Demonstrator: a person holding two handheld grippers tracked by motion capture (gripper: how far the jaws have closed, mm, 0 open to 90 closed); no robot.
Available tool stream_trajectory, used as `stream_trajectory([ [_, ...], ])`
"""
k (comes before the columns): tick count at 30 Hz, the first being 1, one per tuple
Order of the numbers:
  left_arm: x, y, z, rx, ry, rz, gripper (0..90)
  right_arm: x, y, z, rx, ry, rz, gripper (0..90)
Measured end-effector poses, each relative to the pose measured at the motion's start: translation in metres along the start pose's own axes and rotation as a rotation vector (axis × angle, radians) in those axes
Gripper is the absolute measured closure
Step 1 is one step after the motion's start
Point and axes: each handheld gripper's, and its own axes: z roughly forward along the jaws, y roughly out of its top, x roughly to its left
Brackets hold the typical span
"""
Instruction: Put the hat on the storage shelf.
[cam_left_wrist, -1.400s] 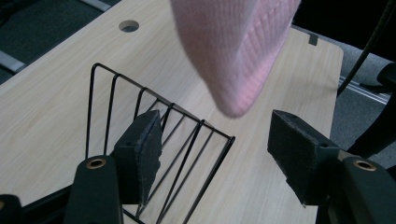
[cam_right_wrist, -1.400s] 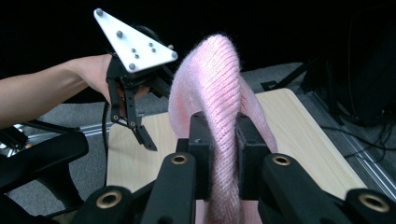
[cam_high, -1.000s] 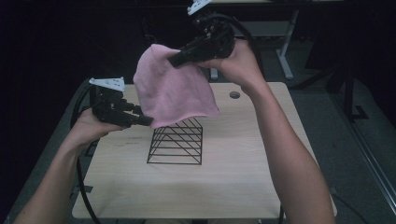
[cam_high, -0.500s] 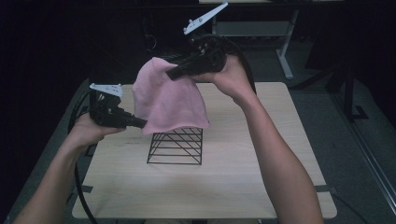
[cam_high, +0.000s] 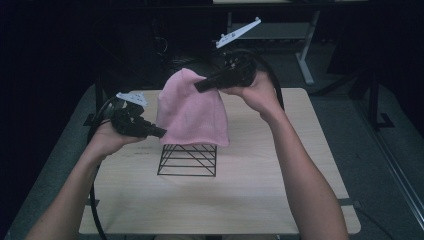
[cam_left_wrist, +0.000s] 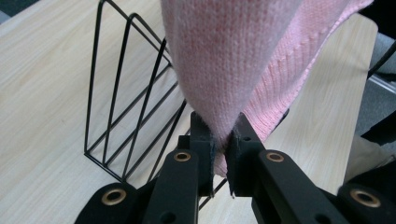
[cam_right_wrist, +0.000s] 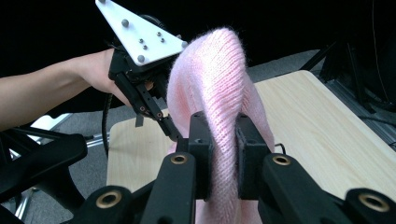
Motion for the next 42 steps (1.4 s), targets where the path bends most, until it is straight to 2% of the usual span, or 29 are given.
stream_trajectory([
  [4,0.0,-0.004,0.003,0.024,0.021,0.007,82.6,-0.001,-0.007,0.002,-0.001,0.008,0.002,79.5],
  [8,0.001,-0.008,0.003,0.018,0.021,-0.001,82.6,0.0,-0.008,0.008,-0.001,0.025,0.001,79.4],
  [19,0.001,-0.038,0.002,0.023,0.044,-0.028,82.6,0.01,-0.011,0.035,0.015,0.077,-0.035,78.6],
  [25,0.002,-0.048,0.007,0.028,0.052,-0.034,82.6,0.013,-0.02,0.044,0.025,0.093,-0.028,77.9],
  [35,0.003,-0.056,0.014,0.049,0.068,-0.035,82.7,0.011,-0.033,0.053,0.058,0.106,-0.018,76.8],
  [42,0.004,-0.062,0.021,0.09,0.085,-0.027,82.6,0.012,-0.04,0.061,0.081,0.126,-0.023,75.9],
])
